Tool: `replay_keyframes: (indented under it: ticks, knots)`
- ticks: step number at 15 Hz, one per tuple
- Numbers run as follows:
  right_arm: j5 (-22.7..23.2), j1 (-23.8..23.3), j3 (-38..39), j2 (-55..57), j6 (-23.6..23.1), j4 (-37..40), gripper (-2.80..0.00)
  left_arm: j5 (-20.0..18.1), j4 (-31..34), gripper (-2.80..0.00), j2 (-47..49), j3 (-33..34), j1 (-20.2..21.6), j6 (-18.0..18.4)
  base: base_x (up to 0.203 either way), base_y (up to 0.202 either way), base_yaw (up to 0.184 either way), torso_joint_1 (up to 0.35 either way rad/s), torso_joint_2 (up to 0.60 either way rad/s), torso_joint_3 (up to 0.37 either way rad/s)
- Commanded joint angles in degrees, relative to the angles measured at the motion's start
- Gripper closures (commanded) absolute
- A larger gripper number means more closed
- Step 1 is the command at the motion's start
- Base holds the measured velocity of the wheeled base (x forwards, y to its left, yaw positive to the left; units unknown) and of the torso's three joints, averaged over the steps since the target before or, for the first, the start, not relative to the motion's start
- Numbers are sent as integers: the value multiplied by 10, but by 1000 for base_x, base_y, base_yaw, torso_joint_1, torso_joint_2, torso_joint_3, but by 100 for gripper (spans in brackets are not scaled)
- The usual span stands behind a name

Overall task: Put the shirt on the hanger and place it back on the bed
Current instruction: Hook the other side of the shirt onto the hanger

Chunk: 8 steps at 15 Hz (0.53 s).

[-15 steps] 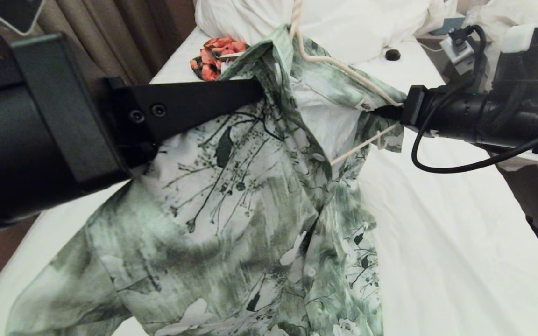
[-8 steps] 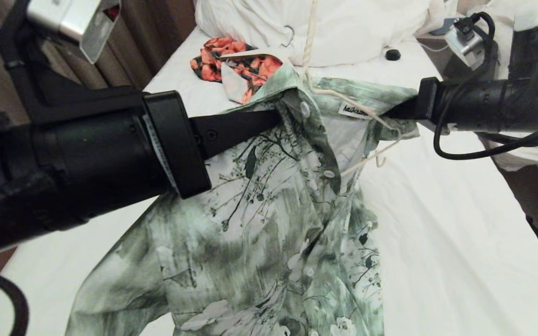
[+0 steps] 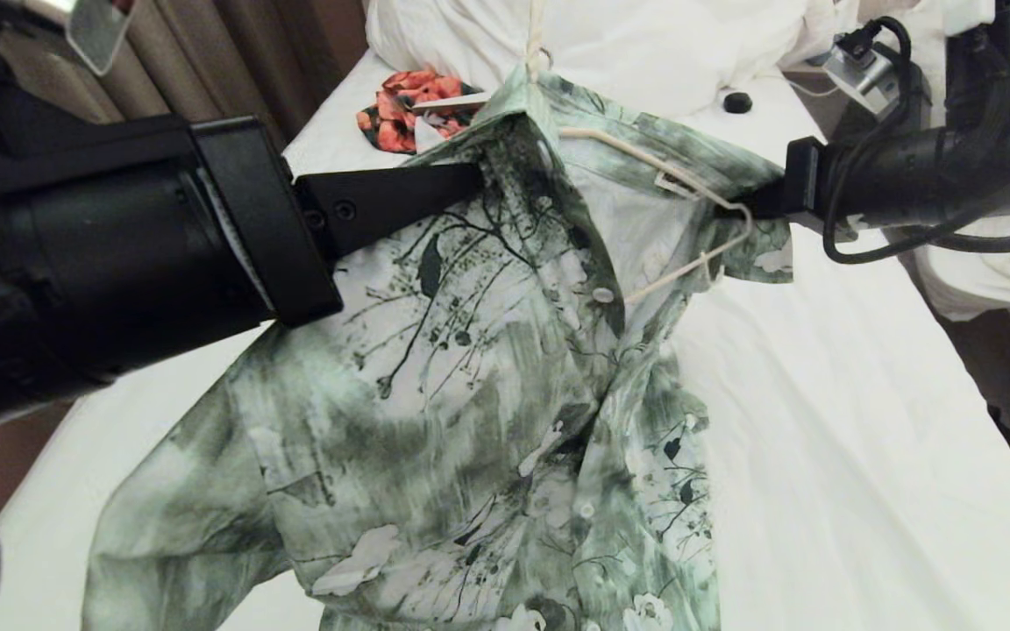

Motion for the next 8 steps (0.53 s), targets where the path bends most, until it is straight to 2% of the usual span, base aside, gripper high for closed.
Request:
replay_keyframes:
  ticks: [1, 5, 8]
  knots:
    - [1, 1, -12, 10, 1, 5, 0, 3, -1, 0, -9, 2, 0, 11, 0, 0, 0, 0, 0, 0]
    - [1, 3, -75, 20, 1, 88, 0, 16, 1, 0, -6, 1, 1, 28, 0, 0, 0, 0, 0, 0]
    - [2, 3, -91, 21, 2, 112, 0, 38, 1, 0, 4, 3, 4, 50, 0, 0, 0, 0, 0, 0]
